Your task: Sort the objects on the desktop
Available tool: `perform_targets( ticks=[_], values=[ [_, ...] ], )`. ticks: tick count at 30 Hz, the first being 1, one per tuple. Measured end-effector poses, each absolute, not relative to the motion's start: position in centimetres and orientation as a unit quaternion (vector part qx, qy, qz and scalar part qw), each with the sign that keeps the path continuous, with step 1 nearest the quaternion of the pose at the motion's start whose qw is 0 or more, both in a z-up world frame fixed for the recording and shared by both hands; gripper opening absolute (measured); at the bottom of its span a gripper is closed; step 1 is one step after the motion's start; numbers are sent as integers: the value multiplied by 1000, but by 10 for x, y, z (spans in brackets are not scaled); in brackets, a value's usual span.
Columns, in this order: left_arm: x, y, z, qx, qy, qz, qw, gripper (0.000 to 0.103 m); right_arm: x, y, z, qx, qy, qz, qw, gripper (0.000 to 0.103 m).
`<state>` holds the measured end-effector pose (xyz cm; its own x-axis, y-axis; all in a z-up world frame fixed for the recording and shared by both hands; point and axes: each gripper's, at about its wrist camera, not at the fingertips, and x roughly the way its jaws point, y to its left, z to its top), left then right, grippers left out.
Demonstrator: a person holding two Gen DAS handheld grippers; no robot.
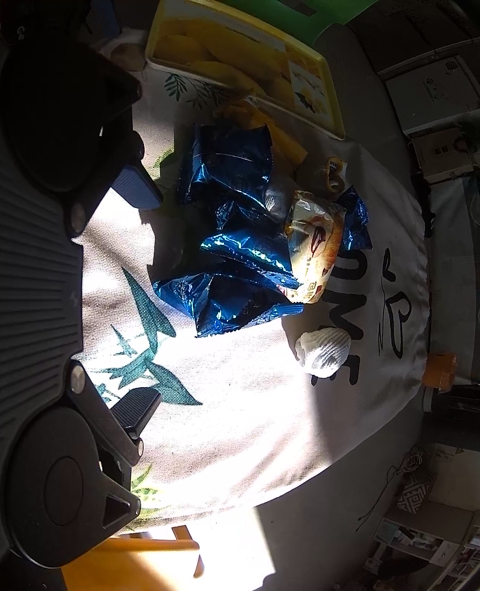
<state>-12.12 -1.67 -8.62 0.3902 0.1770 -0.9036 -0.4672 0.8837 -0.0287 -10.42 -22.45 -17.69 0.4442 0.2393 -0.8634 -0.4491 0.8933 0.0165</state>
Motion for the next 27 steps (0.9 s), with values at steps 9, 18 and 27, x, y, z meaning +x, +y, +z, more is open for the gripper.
perform_targets(
  ticks=[9,18,27],
  values=[
    [-102,5,-76,-174,507,200,820,103,-91,-234,-176,-59,509,200,835,103],
    [-72,27,-65,-176,501,194,825,103,-73,-248,-181,-14,538,171,825,103],
    [-32,49,-63,-151,506,192,827,103,-52,-242,-165,-8,541,188,819,103]
  ],
)
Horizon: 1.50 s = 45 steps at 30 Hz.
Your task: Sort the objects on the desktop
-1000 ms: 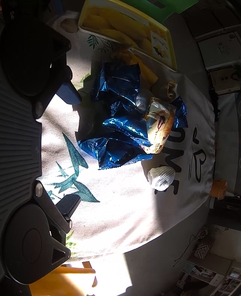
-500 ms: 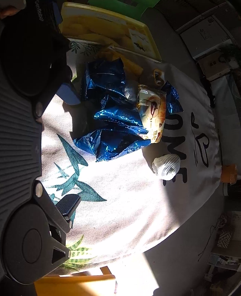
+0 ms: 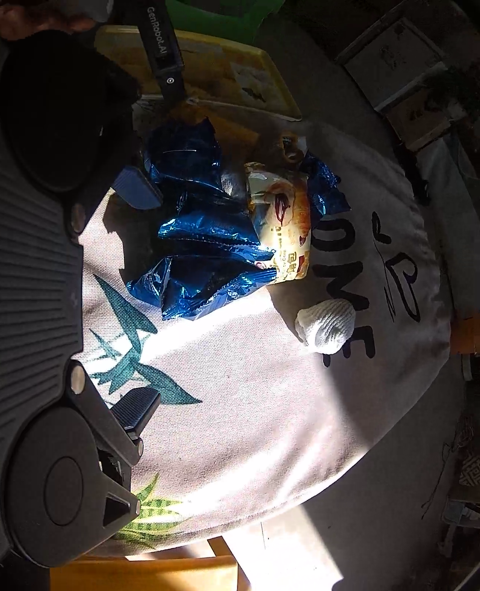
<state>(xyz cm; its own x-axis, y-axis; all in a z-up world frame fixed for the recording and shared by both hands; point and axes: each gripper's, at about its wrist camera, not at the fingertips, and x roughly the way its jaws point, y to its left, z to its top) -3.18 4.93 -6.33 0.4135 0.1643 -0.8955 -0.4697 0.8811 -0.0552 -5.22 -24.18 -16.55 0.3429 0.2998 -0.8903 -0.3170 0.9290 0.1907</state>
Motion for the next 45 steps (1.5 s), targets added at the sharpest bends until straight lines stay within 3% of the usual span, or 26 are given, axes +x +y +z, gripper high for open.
perform_targets(
  ticks=[22,37,45],
  values=[
    [32,69,-106,-148,550,150,808,103,62,-222,-160,11,541,178,822,103],
    [32,70,-104,-203,562,82,797,103,91,-205,-174,2,553,181,814,103],
    [41,76,-117,-168,589,134,779,103,107,-205,-182,19,565,171,807,103]
  ],
)
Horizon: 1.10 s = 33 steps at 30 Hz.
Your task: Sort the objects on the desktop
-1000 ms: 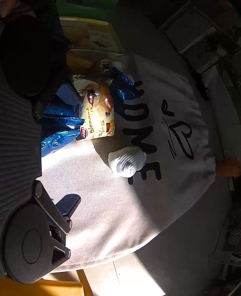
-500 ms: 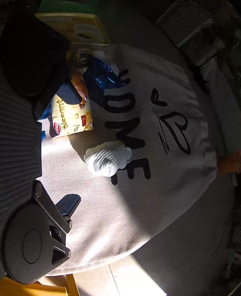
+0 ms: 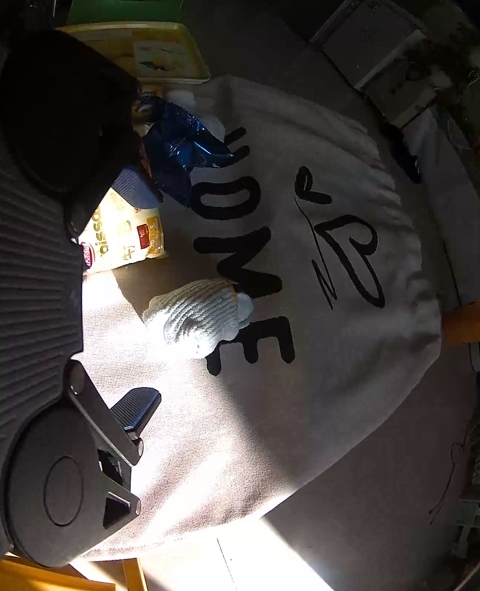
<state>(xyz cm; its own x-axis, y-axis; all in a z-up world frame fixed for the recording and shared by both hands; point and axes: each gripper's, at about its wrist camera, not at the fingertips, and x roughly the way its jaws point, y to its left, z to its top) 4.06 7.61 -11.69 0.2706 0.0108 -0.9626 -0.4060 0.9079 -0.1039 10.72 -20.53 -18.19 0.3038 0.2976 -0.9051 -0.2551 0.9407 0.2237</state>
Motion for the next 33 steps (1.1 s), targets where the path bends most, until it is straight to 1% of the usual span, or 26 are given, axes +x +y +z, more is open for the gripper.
perform_targets(
  ticks=[10,18,33],
  values=[
    [59,62,-133,-131,612,138,768,103,127,-213,-193,32,572,154,805,103],
    [67,52,-148,-73,629,150,760,103,135,-207,-204,31,580,156,799,103],
    [65,62,-149,-80,627,149,760,102,145,-194,-232,1,590,130,797,103]
  ],
)
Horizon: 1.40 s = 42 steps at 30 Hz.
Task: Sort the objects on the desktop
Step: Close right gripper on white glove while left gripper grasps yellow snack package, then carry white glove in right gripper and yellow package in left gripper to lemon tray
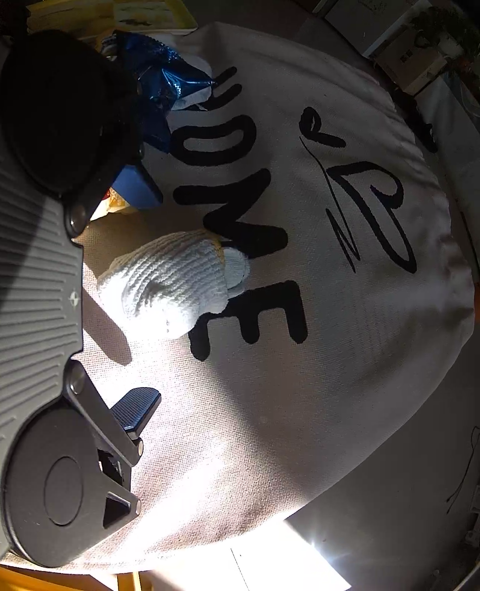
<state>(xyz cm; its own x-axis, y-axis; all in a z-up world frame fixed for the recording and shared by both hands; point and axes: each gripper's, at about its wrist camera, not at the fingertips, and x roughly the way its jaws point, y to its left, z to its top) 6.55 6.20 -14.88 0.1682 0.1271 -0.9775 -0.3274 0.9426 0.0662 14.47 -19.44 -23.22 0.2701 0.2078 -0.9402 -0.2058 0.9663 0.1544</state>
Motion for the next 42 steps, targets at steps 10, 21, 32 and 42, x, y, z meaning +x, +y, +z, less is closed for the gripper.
perform_targets(
  ticks=[10,21,32,42],
  values=[
    [64,71,-142,-100,606,154,774,90,145,-193,-240,-2,579,122,806,82],
    [57,92,-138,-150,587,167,778,67,141,-192,-225,38,570,142,808,55],
    [50,92,-113,-180,565,156,790,64,131,-168,-196,45,544,215,810,55],
    [50,90,-129,-172,590,146,775,80,119,-162,-194,41,546,231,804,55]
  ],
)
